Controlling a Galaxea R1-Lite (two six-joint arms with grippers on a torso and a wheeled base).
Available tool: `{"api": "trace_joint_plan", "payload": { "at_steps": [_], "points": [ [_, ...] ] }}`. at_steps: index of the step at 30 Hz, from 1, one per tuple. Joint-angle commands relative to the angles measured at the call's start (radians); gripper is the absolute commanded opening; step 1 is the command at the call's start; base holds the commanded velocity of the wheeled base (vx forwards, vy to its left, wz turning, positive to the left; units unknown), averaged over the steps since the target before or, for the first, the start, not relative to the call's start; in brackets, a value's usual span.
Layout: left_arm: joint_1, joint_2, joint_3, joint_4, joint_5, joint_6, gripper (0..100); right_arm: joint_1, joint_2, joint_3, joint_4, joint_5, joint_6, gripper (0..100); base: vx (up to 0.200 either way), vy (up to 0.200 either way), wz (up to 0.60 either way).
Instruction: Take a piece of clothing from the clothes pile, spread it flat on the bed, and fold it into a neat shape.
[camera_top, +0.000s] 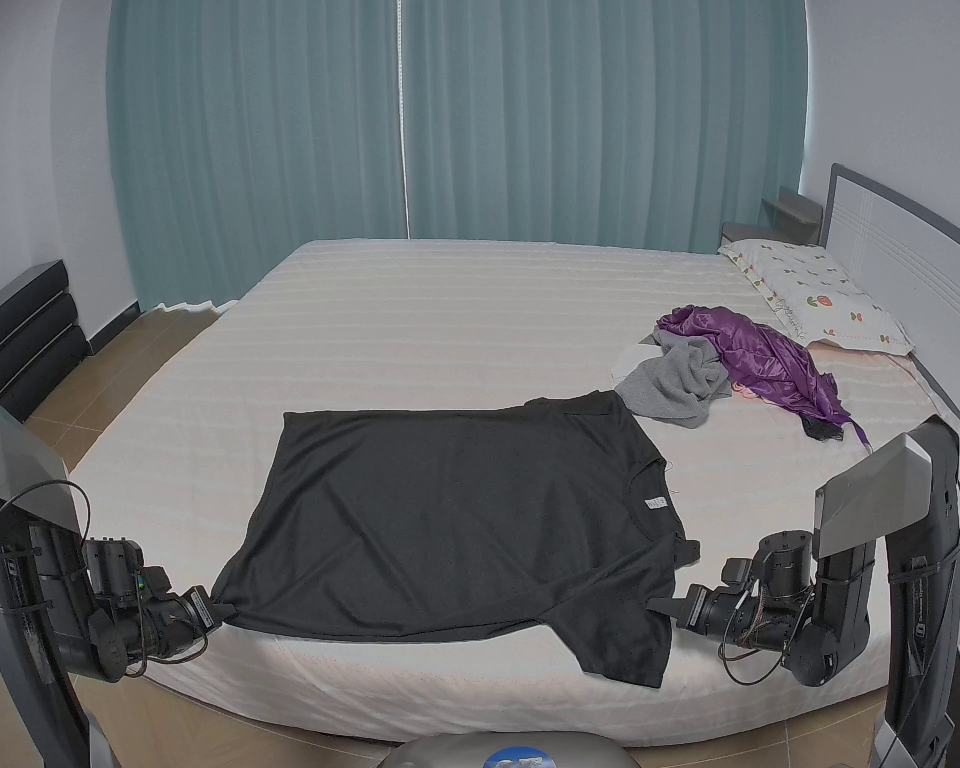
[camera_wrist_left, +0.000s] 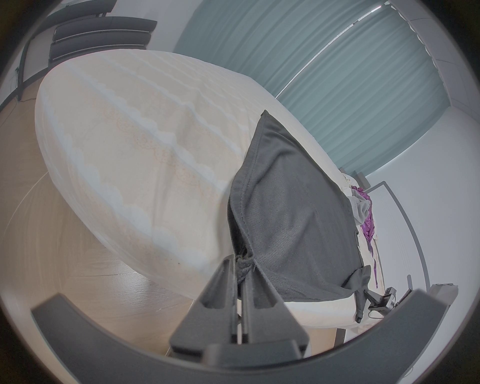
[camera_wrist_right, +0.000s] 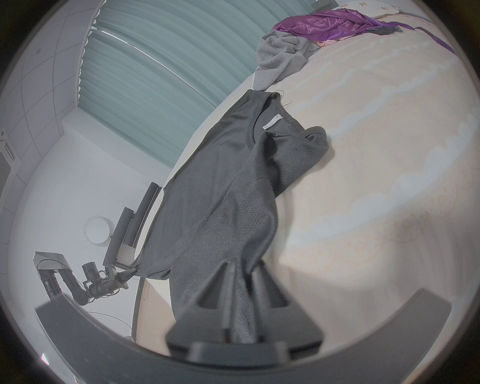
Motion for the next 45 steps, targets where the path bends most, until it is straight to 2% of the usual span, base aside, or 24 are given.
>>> {"api": "trace_joint_plan", "payload": {
  "at_steps": [1, 11, 22, 31, 34, 45],
  "points": [
    [0.000, -0.002, 0.000, -0.001, 0.001, -0.001, 0, -0.005, -0.008, 0.017, -0.016, -0.001, -0.002, 0, 0.000, 0.000, 0.00],
    [0.002, -0.010, 0.002, -0.001, 0.001, -0.001, 0, -0.040, -0.062, 0.067, -0.016, 0.009, -0.009, 0, 0.000, 0.000, 0.00],
    [0.022, -0.048, 0.015, -0.001, 0.004, 0.006, 0, -0.083, -0.151, 0.173, -0.016, 0.093, -0.011, 0, 0.000, 0.000, 0.00],
    [0.031, -0.062, 0.026, -0.001, 0.004, 0.010, 0, -0.128, -0.159, 0.231, -0.017, 0.124, -0.066, 0, 0.000, 0.000, 0.00],
    [0.033, -0.080, 0.037, -0.001, 0.002, 0.012, 0, -0.137, -0.183, 0.259, -0.017, 0.173, -0.078, 0, 0.000, 0.000, 0.00],
    [0.036, -0.126, 0.087, -0.001, 0.004, 0.062, 0, -0.154, -0.217, 0.293, -0.017, 0.193, -0.112, 0, 0.000, 0.000, 0.00]
  ]
}}
